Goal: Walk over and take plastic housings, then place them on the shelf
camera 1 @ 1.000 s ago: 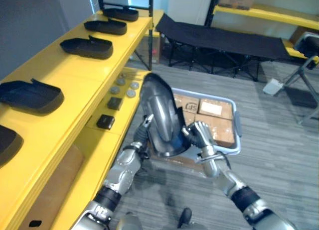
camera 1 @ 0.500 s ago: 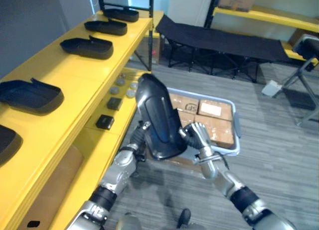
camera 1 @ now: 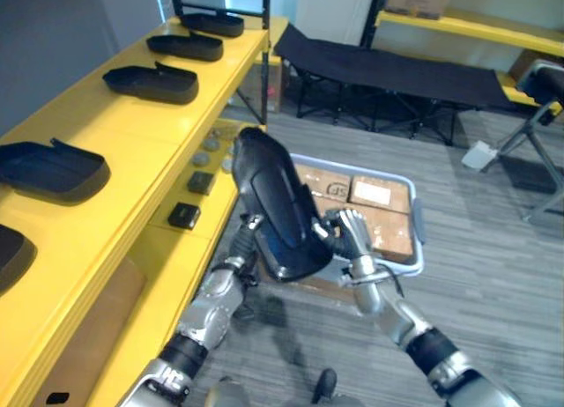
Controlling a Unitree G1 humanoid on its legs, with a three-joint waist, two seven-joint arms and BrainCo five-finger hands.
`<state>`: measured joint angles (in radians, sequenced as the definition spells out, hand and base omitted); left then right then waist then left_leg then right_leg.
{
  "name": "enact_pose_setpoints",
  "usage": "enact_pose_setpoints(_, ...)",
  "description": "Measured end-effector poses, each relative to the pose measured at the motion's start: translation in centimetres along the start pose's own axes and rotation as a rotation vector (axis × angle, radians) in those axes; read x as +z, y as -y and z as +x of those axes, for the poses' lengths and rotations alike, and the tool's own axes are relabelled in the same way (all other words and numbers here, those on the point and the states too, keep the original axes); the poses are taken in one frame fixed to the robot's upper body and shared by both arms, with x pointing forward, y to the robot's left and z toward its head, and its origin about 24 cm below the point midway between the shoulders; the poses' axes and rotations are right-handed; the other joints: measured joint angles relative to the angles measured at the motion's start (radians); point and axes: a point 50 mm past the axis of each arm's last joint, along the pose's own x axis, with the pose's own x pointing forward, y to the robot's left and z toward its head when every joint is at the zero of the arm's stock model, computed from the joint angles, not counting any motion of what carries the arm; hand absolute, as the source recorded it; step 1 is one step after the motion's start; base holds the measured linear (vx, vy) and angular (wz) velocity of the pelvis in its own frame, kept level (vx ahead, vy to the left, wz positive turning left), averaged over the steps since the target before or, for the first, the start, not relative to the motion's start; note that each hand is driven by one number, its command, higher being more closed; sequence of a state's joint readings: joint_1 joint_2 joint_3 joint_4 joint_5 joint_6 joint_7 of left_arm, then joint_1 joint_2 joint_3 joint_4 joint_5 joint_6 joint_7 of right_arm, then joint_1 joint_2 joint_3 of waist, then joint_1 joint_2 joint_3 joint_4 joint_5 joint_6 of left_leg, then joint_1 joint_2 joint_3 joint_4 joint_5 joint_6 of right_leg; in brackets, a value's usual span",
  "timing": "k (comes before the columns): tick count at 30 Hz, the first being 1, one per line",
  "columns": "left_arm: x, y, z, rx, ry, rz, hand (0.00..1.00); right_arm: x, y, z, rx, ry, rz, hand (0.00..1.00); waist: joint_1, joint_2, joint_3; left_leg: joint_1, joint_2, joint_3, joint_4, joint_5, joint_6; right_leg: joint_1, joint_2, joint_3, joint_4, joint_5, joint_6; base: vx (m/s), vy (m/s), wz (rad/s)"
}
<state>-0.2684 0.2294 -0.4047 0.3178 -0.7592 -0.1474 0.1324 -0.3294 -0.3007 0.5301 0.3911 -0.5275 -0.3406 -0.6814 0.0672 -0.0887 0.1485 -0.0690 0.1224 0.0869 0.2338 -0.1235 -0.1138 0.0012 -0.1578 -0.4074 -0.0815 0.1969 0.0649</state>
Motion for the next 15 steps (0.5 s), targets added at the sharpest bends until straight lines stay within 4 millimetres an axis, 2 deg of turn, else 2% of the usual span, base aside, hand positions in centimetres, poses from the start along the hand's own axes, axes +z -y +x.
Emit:
enact_pose_setpoints(3, 1.4, 0.1, -0.2, 0.066, 0.117, -0.012, 1.00, 1.1, -0.1, 0.3, -0.050, -0.027, 0.159, 0.00, 0.000, -0.006, -0.004, 0.000, 0.000, -0.001, 0.001, 0.000, 0.000, 0.001, 0.000, -0.001, 0.000, 0.000, 0.000, 0.00, 0.000, 0.00)
enact_pose_setpoints(5, 3.3, 0.4, -0.8, 0.141, 0.264, -0.007, 1.00, 2.5, 0.2, 0.0, -0.092, -0.040, 0.326, 0.00, 0.002, -0.008, -0.005, 0.000, 0.000, -0.005, 0.001, 0.000, 0.000, 0.004, -0.001, -0.002, 0.000, 0.000, 0.000, 0.00, 0.000, 0.04)
enact_pose_setpoints(6, 3.8, 0.4, -0.9, 0.165, 0.297, -0.011, 1.00, 2.7, 0.2, 0.0, -0.093, -0.040, 0.357, 0.00, 0.003, -0.008, -0.005, 0.000, -0.001, -0.005, 0.001, 0.000, 0.000, 0.004, 0.000, -0.004, 0.000, -0.001, 0.000, 0.00, 0.000, 0.00)
enact_pose_setpoints(8, 5.9, -0.8, -1.7, 0.304, 0.438, 0.000, 1.00, 3.1, 1.1, -0.2, -0.120, -0.058, 0.469, 0.00, 0.003, -0.008, -0.005, 0.004, -0.002, 0.002, 0.001, 0.000, 0.000, 0.004, 0.001, -0.003, 0.000, -0.007, -0.001, 0.00, 0.000, -0.05)
enact_pose_setpoints(9, 6.1, -1.0, -1.8, 0.322, 0.450, 0.003, 1.00, 3.1, 1.3, -0.2, -0.129, -0.061, 0.480, 0.00, 0.003, -0.008, -0.005, 0.005, -0.002, 0.002, 0.000, 0.000, 0.000, 0.004, 0.001, -0.002, 0.000, -0.007, -0.001, 0.00, 0.000, -0.06)
enact_pose_setpoints(12, 6.6, -3.6, -3.3, 0.533, 0.520, 0.082, 1.00, 2.7, 4.3, 0.2, -0.251, -0.059, 0.549, 0.00, -0.002, -0.007, -0.006, 0.032, -0.005, 0.007, -0.016, 0.001, -0.002, 0.019, 0.001, 0.001, 0.000, -0.020, 0.000, 0.00, 0.004, -0.03)
enact_pose_setpoints(14, 6.4, -5.8, -5.3, 0.708, 0.545, 0.177, 1.00, 2.6, 6.8, 0.3, -0.335, -0.036, 0.603, 0.00, -0.012, -0.004, -0.031, 0.036, -0.005, 0.012, -0.029, 0.002, -0.004, 0.017, 0.001, 0.000, -0.006, -0.025, 0.003, 0.00, 0.000, 0.00)
enact_pose_setpoints(15, 6.4, -6.2, -5.8, 0.740, 0.553, 0.199, 1.00, 2.5, 7.4, 0.3, -0.351, -0.030, 0.622, 0.00, -0.012, -0.003, -0.034, 0.037, -0.005, 0.013, -0.031, 0.002, -0.004, 0.017, 0.002, 0.000, -0.007, -0.026, 0.002, 0.03, 0.020, 0.01)
